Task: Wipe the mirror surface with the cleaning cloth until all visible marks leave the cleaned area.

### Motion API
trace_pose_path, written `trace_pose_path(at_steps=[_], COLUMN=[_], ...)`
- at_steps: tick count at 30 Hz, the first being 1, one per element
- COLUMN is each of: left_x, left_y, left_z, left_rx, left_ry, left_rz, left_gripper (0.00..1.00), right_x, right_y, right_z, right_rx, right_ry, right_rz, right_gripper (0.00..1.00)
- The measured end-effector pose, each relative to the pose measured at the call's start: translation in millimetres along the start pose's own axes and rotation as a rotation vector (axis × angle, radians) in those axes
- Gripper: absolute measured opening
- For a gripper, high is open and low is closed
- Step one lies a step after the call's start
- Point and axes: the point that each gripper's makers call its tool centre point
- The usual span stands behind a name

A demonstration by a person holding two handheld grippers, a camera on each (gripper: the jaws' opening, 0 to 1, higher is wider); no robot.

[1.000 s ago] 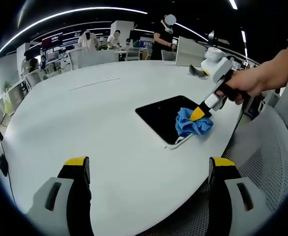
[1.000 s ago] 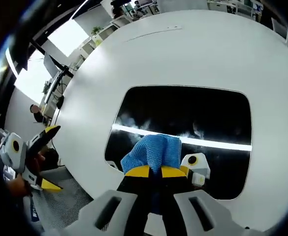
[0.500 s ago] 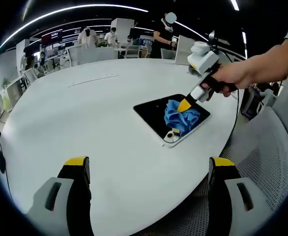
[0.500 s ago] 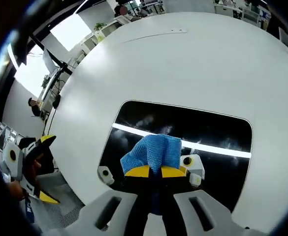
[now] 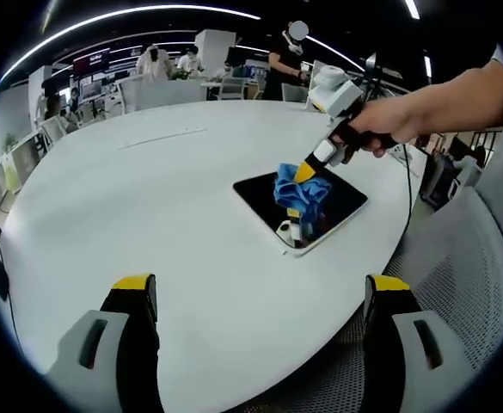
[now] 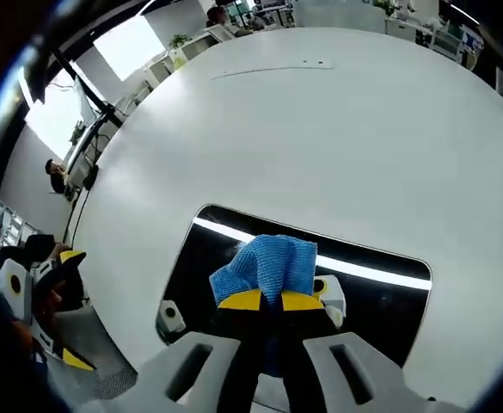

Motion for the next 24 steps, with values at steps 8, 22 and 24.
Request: trace_pose_path(at_steps=[8, 22, 24], left_x=[0.3, 1.7, 1.6], left_y=[0, 1, 2], left_z=[-0.8, -5.5, -5.6], left_rx=[-0.004, -0.018, -0.017], left_ry=[-0.004, -0.011, -0.011], left_rz=[-0.002, -0.005, -0.005], left_gripper=[0.99, 0.99, 0.99], right_x=[-12.3, -34.1, -35.6], right_y=[4, 12, 12], right_z=[5, 13, 13], right_rx=[0.014, 0.019, 0.017], right_ry=[-0.019, -0.069, -0.066], right_rz=[-0.01, -0.028, -0.026], right_gripper=[0.0, 0.0, 0.0])
Point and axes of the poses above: the point that each gripper's makers call its tool centre point, and the gripper's own axes: y roughly forward along the fingers, z roughly to its right, x roughly out of its underside, and after that the axes turned 9 degrees about -y, right-handed
